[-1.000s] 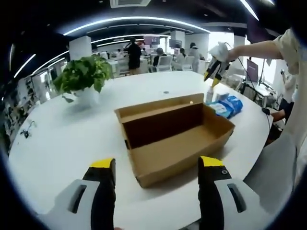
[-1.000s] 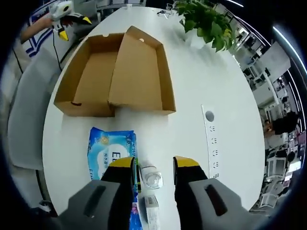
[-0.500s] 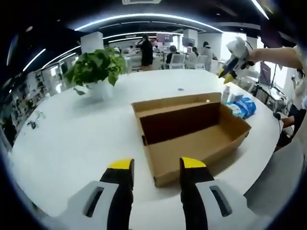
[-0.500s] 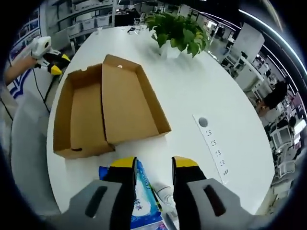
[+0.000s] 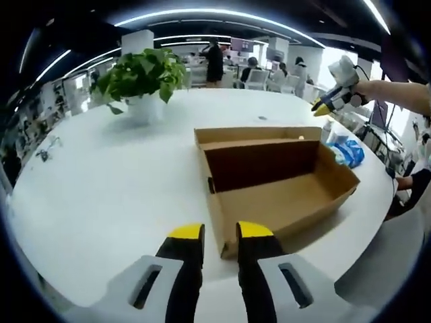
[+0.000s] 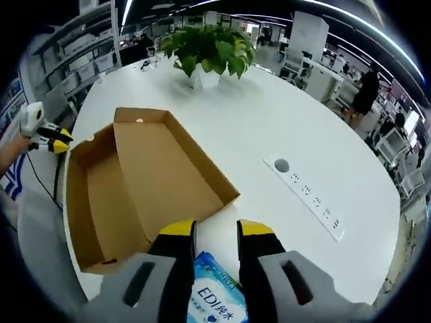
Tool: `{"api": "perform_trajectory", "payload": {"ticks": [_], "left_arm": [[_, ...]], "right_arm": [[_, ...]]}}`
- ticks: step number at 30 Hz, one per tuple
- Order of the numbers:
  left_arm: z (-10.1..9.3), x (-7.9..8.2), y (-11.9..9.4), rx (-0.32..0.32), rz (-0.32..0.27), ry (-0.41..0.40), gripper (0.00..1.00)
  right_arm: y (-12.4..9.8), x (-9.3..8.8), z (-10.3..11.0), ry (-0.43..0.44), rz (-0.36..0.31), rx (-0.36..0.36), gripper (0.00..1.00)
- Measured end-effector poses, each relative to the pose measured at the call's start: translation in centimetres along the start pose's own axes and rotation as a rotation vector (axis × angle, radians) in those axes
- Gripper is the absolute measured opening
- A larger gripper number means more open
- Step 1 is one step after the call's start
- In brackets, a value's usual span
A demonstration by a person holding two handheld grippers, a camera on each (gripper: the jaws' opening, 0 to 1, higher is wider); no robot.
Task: Operate the shoe box by opening the lid, removing the specified soft item, and placing it in the target area until the item is outside and the box remains undamaged.
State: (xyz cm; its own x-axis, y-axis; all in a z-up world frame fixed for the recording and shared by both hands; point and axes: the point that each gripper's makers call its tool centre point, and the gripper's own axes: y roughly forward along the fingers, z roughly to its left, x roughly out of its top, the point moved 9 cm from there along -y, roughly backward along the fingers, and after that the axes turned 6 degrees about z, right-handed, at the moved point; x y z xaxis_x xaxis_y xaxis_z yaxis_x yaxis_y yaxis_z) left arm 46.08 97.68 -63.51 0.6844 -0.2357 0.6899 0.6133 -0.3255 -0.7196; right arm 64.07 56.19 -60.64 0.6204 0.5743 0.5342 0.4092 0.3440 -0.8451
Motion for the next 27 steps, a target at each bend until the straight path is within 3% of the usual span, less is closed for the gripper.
{"api": "perform_trajectory", "payload": {"ticks": [9, 16, 27], "left_arm": [[0.1, -0.1, 1.3, 0.0, 0.035, -0.019, 0.12], [0.1, -0.3, 1.7, -0.018, 0.056, -0.07, 0.04], [-0.1, -0.5, 1.9, -0.016, 0.058, -0.073, 0.02]], "right_arm": [[2.7, -0.2, 0.1, 0.104, 0.027, 0.011, 0.19], [4.6, -0.1, -0.2, 0.257, 0.029, 0.012, 0.15], [6.5, -0.3, -0.4, 0.337, 0.066, 0.014, 0.12]]}}
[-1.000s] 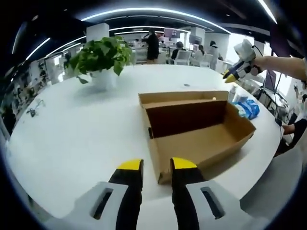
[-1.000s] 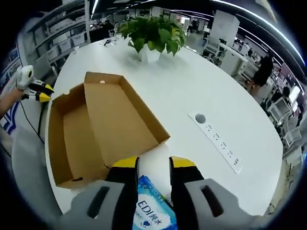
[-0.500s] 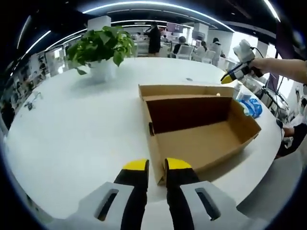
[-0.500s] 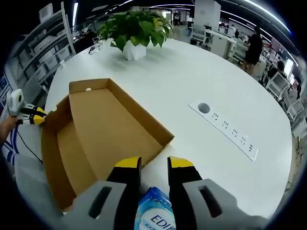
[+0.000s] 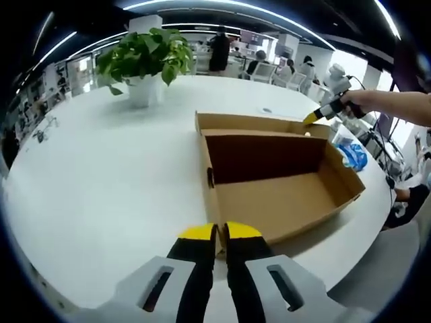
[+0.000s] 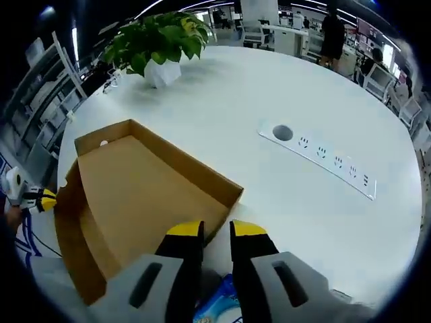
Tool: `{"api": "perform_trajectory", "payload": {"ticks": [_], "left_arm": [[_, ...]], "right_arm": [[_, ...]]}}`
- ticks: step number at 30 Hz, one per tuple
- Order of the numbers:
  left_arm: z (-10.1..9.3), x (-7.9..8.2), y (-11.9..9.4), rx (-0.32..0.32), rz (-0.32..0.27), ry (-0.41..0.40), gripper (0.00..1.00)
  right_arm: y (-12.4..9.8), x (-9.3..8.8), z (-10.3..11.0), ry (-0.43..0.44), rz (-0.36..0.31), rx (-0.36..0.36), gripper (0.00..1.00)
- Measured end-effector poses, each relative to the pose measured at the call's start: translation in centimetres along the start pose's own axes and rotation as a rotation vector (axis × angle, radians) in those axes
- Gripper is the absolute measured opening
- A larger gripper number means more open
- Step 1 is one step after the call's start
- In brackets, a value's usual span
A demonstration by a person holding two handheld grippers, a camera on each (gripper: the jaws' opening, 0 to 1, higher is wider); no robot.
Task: Operate the shoe box by opening the lid, removing the specified soft item, and placing it in the target area until the item is outside and the box remains undamaged.
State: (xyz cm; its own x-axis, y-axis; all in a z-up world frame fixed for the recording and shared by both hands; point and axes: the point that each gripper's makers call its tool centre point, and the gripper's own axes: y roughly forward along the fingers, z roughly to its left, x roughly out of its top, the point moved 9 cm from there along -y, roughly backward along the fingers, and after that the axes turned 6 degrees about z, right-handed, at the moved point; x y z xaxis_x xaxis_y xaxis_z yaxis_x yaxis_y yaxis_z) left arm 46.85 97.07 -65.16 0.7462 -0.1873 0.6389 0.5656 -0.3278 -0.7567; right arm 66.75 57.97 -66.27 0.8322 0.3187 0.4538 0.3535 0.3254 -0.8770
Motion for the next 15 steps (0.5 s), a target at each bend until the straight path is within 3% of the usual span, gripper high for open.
{"api": "perform_trajectory", "payload": {"ticks": [15], "left_arm": [[0.04, -0.01, 0.03, -0.005, 0.002, -0.009, 0.01]], "right_arm": [[0.89, -0.12, 0.41, 0.107, 0.026, -0.01, 0.06]]}}
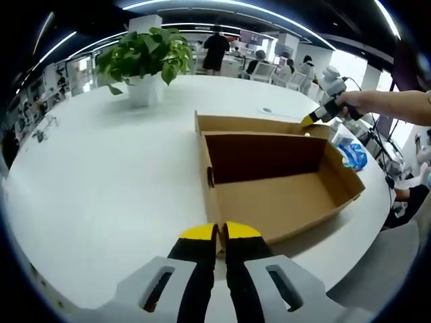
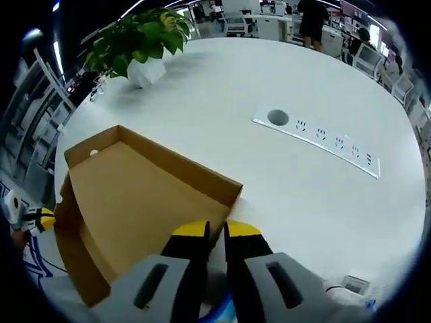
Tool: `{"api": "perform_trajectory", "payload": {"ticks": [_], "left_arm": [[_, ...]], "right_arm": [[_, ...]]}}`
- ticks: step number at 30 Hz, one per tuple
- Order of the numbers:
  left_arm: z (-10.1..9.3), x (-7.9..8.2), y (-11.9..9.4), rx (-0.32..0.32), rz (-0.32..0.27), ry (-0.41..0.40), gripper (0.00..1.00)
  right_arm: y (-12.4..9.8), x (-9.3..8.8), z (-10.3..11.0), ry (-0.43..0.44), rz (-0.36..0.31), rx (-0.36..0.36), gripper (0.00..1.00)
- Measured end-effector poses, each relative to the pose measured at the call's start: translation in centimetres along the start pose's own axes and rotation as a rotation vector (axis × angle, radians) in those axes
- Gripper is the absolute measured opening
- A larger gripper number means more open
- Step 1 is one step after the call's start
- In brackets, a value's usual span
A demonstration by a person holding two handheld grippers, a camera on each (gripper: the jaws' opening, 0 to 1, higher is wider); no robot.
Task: Operate the shoe box by opening the lid, removing the specified soft item, and placing it in the target area until the item is outside and the box remains undamaged.
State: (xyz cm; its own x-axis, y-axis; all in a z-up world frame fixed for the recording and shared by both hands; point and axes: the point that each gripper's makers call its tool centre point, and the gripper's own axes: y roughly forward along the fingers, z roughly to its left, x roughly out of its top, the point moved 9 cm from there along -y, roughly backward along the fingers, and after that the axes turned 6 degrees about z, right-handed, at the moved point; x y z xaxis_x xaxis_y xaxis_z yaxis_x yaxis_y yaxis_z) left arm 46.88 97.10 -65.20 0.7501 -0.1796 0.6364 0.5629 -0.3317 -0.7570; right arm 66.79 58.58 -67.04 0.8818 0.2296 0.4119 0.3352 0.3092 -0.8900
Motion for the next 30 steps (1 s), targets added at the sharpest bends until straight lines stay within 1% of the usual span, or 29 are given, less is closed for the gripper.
{"api": "perform_trajectory", "payload": {"ticks": [5, 12, 23, 30], "left_arm": [[0.1, 0.1, 0.0, -0.006, 0.003, -0.003, 0.0], [0.1, 0.0, 0.0, -0.01, 0.001, -0.01, 0.0], [0.0, 0.0, -0.1, -0.014, 0.002, -0.03, 0.0], [0.0, -0.1, -0.1, -0.016, -0.002, -0.039, 0.0]], "right_arm": [[-0.4, 0.2, -0.1, 0.02, -0.003, -0.011, 0.02], [-0.8, 0.4, 0.0, 0.049, -0.01, -0.022, 0.01], [-2.1, 0.7, 0.2, 0.057, -0.021, -0.012, 0.0], [-3.2, 0.9, 0.5, 0.07, -0.047, -0.004, 0.0]]}}
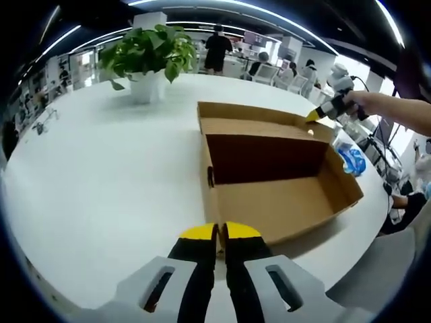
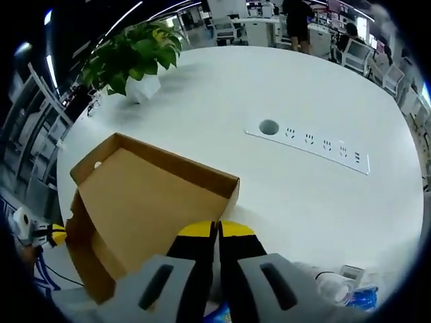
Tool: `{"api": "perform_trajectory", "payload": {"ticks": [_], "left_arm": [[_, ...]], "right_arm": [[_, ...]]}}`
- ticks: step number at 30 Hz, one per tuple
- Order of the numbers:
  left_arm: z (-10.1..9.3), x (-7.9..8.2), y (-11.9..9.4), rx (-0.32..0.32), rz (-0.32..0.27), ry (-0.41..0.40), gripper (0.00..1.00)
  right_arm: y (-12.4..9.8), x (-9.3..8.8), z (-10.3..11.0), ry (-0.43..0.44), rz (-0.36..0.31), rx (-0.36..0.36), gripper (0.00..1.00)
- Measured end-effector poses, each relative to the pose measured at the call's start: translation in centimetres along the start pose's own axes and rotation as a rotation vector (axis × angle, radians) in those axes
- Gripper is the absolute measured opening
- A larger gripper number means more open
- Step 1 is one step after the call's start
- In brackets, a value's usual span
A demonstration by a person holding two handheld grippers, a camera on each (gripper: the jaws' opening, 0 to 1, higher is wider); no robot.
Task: Operate the shoe box by opening the lid, removing the specified soft item, and placing it in the target area until the item is outside and the box remains undamaged.
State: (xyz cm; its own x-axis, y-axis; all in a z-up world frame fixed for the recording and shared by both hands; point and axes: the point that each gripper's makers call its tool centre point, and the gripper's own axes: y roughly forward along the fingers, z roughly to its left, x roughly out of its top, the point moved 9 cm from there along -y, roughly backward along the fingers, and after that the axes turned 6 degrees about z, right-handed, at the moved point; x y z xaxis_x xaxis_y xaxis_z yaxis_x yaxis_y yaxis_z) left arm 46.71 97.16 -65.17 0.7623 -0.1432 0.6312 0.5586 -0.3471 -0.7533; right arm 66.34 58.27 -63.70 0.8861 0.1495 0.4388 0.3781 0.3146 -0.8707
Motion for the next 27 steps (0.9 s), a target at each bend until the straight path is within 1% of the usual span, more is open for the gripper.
{"api": "perform_trajectory", "payload": {"ticks": [10, 15, 27], "left_arm": [[0.0, -0.1, 0.0, -0.001, -0.005, -0.008, 0.0], [0.0, -0.1, 0.0, 0.003, -0.008, -0.005, 0.0], [0.0, -0.1, 0.0, 0.008, -0.016, -0.004, 0.0]], "right_arm": [[-1.6, 0.2, 0.5, 0.008, -0.045, 0.012, 0.0], [-2.7, 0.3, 1.0, -0.011, -0.072, 0.015, 0.0], [-4.4, 0.4, 1.4, -0.03, -0.138, 0.023, 0.0]]}}
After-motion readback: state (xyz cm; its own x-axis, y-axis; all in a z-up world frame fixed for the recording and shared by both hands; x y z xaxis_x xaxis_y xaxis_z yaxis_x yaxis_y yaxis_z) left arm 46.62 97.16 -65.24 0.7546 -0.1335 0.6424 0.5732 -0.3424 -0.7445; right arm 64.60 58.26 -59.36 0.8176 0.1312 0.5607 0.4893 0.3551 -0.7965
